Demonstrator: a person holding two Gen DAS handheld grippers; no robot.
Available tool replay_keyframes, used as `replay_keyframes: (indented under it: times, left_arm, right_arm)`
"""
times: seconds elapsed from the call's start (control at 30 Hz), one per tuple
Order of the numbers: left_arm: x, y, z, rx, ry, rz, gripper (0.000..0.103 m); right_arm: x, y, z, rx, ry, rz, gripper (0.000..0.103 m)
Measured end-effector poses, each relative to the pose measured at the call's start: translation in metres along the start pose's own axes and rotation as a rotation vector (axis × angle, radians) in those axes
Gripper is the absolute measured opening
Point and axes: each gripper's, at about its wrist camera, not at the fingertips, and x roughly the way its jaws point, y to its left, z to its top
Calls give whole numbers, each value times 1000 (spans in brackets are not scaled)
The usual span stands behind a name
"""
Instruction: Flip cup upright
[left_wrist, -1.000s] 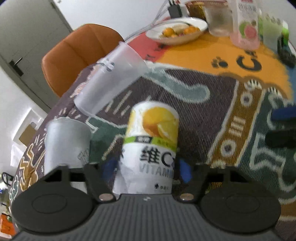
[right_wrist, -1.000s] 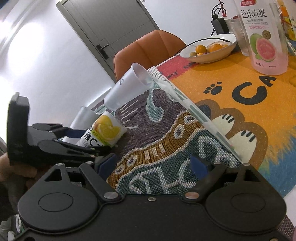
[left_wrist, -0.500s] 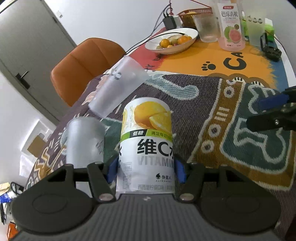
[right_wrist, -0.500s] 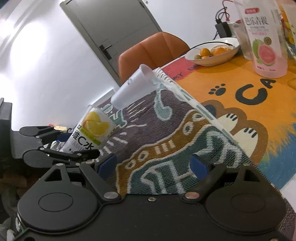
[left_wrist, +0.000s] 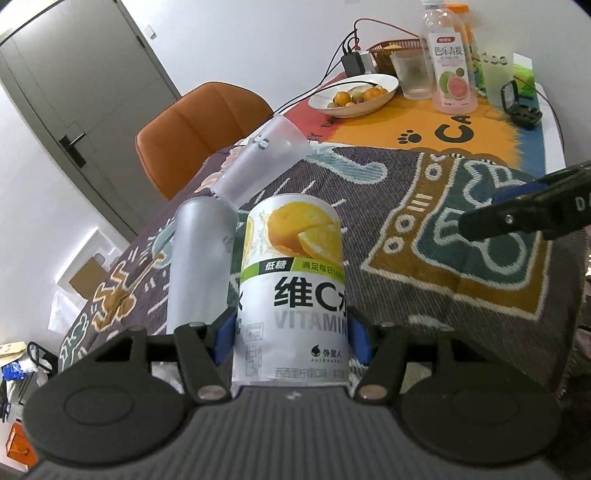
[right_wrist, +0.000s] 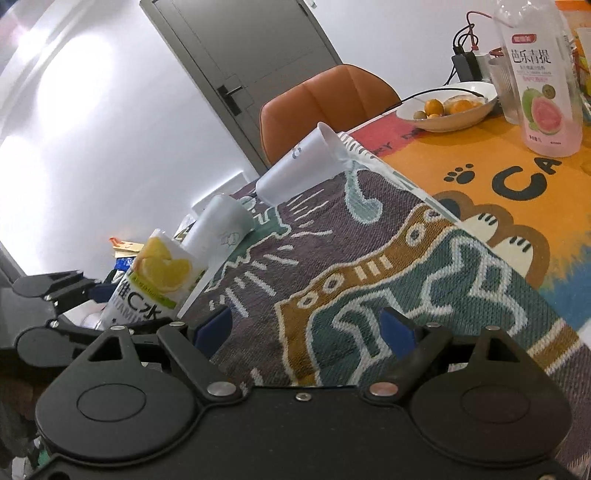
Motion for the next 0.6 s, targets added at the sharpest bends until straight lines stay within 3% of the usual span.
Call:
replay_keyframes:
  times: [0.13, 0.6]
  left_arm:
    - [-15, -3, -13, -8, -8, 7, 61]
    - [-45, 0, -58, -58, 9, 41, 61]
  right_arm:
    - [-7, 10, -6, -33, 2, 9, 93]
    - [-3, 41, -26, -94, 48, 65, 95]
